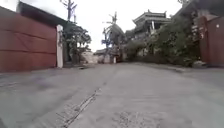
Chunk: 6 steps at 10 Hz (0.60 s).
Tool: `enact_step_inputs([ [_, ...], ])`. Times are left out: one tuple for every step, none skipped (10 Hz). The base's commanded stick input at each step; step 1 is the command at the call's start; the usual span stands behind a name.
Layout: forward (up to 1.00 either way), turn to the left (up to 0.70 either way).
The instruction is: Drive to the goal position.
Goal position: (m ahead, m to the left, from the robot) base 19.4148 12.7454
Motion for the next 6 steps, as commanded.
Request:
enact_step_inputs([
  [1.00,-0.21],
  [1.00,-0.21],
  [1.00,-0.21],
  [1.00,-0.21],
  [1.00,-0.21],
  [1.00,-0.21],
])
